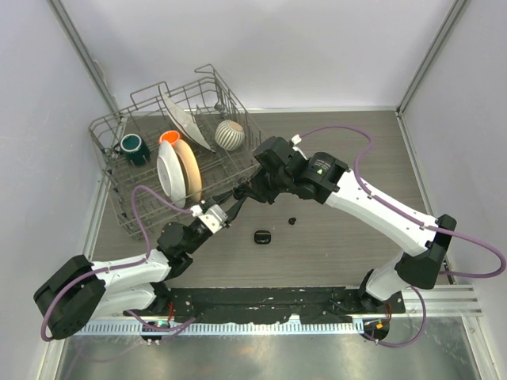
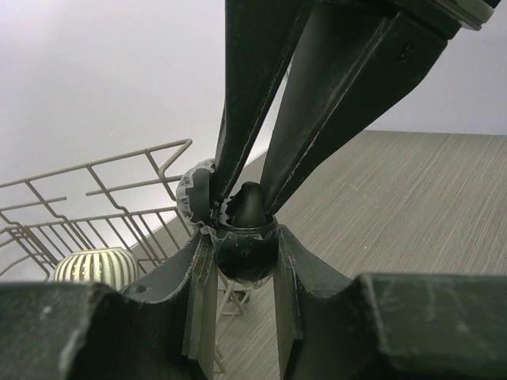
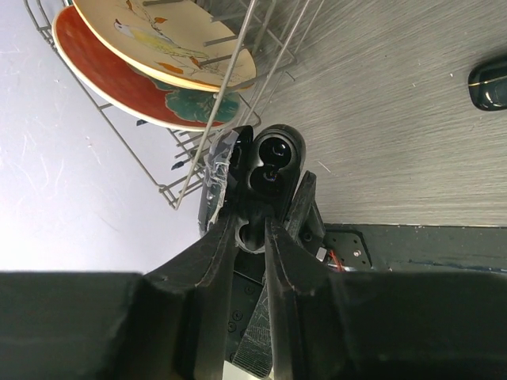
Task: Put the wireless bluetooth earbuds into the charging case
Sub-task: Place the earbud in the charging case.
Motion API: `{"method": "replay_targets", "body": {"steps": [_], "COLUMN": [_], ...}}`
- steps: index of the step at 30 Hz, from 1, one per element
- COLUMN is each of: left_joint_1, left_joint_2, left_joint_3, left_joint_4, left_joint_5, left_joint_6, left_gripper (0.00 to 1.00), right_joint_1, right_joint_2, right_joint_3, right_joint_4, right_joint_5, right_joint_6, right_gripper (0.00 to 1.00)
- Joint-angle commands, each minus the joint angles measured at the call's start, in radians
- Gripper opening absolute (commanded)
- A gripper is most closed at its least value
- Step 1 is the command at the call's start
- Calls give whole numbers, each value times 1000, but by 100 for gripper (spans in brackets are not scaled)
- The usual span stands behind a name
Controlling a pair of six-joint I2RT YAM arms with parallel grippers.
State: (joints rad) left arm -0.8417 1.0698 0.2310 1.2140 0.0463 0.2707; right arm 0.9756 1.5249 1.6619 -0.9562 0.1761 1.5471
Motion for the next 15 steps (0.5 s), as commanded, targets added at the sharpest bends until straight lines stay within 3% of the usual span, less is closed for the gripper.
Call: {"method": "replay_targets", "body": {"steps": [1, 7, 15], "left_joint_1": [-8, -8, -7], "left_joint_2": [-33, -30, -30], "left_joint_3": [50, 37, 25], "left_joint_4": [334, 334, 334], "left_joint_5": [60, 20, -29], "left_joint_6": [9, -4, -30], "left_gripper": [0, 0, 0], "right_joint_1": [21, 25, 25], "right_joint_2": [17, 6, -55], "right_joint_3": [-2, 53, 65], "right_joint_4": [43, 28, 42], "right_joint_5": [28, 43, 54], "right_joint_6": [-24, -84, -130], "right_gripper": [30, 39, 40]}}
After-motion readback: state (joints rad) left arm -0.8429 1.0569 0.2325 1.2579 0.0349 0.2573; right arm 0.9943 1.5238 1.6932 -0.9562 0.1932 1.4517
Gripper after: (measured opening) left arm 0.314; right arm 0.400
